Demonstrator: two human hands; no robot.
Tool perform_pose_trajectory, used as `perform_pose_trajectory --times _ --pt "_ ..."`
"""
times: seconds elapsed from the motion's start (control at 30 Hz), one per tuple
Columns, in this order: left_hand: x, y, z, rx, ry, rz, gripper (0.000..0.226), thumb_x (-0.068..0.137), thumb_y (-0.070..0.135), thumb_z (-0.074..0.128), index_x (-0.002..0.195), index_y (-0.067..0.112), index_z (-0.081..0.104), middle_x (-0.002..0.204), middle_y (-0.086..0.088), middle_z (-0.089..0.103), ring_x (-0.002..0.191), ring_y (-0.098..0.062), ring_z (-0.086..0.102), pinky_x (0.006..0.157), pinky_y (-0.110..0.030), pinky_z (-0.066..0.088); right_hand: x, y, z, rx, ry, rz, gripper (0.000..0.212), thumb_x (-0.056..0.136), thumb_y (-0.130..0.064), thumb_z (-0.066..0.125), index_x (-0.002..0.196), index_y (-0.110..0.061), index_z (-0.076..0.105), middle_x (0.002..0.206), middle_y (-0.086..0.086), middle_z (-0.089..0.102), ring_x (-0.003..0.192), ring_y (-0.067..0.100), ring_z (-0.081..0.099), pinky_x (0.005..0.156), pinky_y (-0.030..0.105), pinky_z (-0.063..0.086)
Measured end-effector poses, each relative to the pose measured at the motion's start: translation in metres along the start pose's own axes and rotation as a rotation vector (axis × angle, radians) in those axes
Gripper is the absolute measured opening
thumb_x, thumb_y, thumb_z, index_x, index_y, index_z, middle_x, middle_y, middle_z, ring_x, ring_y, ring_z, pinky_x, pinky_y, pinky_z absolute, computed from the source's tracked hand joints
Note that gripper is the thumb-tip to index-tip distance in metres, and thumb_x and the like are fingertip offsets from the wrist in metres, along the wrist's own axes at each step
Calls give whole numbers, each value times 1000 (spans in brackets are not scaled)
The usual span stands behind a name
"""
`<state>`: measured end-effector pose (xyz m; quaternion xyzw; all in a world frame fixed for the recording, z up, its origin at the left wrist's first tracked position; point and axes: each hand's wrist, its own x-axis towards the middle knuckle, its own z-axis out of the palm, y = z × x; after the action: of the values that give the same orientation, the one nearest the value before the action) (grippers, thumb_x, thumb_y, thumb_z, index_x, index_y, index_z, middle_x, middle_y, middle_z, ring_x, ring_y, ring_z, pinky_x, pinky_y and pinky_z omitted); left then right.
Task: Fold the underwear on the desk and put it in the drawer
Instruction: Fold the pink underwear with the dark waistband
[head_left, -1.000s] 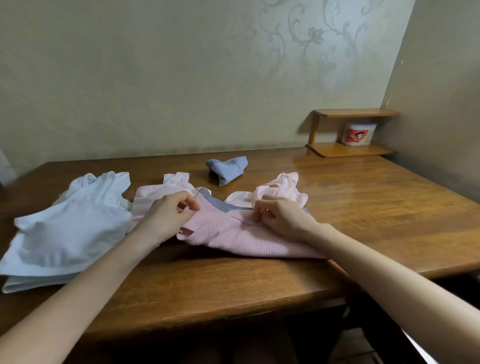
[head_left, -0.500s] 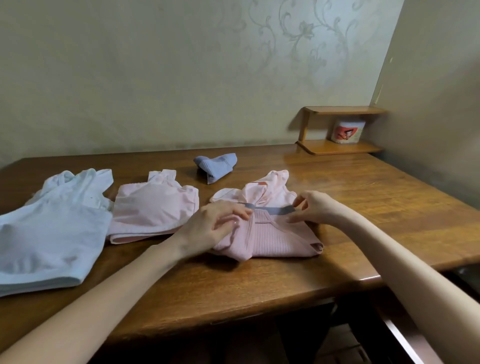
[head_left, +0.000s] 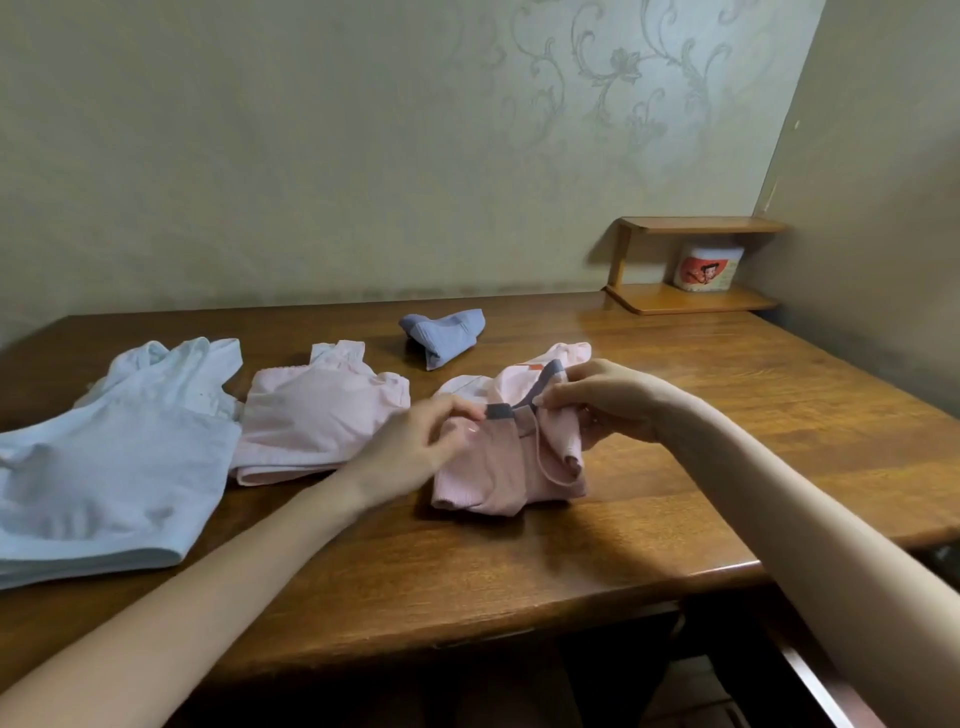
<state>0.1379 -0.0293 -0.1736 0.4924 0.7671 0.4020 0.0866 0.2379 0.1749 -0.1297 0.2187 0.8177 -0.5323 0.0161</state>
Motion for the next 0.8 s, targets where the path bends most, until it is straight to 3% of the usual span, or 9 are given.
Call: perform_pose_trajectory --times 0.07,0.17,0.2,0.27,0.4,0.5,0.67,0.8 --pt "-5 3 -17 8 136 18 15 89 9 55 95 23 58 110 8 64 105 -2 56 90 -22 46 1 2 -3 -134 64 27 22 85 -16 65 104 -10 56 94 9 63 79 20 63 60 29 54" --pt "-16 6 -25 305 -187 32 26 82 21 64 103 25 49 109 12 48 104 -1 46 85 -16 40 7 14 -9 -734 450 -38 40 80 -20 70 114 -12 49 107 7 61 92 22 58 70 33 52" --pt "-19 3 -22 397 -258 35 32 81 29 66 105 28 45 109 13 43 104 -1 43 86 -15 38 10 15 -6 -772 557 -133 39 80 -22 71 113 -14 51 108 7 62 93 21 59 75 36 52" --pt "-23 -1 -12 471 -231 55 33 80 38 66 102 31 43 106 15 41 100 0 43 84 -14 40 9 10 8 -622 545 -259 26 83 -30 69 101 -13 61 99 7 67 86 21 62 79 40 54" --pt "-26 -4 3 447 -33 113 15 88 35 58 93 27 47 97 12 52 84 -3 53 72 -15 48 16 4 46 -729 196 -60 46 82 -55 60 69 -11 63 67 3 65 65 16 60 67 30 48" --pt "-27 -5 7 450 69 162 14 89 31 58 91 24 45 92 10 55 78 -4 54 65 -12 45 24 3 58 -662 225 -95 31 84 -39 64 67 -14 57 66 0 58 70 15 56 57 23 41" --pt "-24 -6 15 429 9 162 26 82 17 65 91 19 41 93 7 46 79 -10 51 64 -16 42 16 -2 56 -129 286 -234 17 85 -12 66 80 -12 50 74 4 57 61 10 56 39 13 41" --pt "-23 -7 26 441 42 131 27 78 3 60 86 17 40 93 6 40 77 -12 49 64 -19 42 16 16 58 -342 470 -386 15 87 -5 61 90 -12 48 75 -3 53 67 6 49 52 7 39"
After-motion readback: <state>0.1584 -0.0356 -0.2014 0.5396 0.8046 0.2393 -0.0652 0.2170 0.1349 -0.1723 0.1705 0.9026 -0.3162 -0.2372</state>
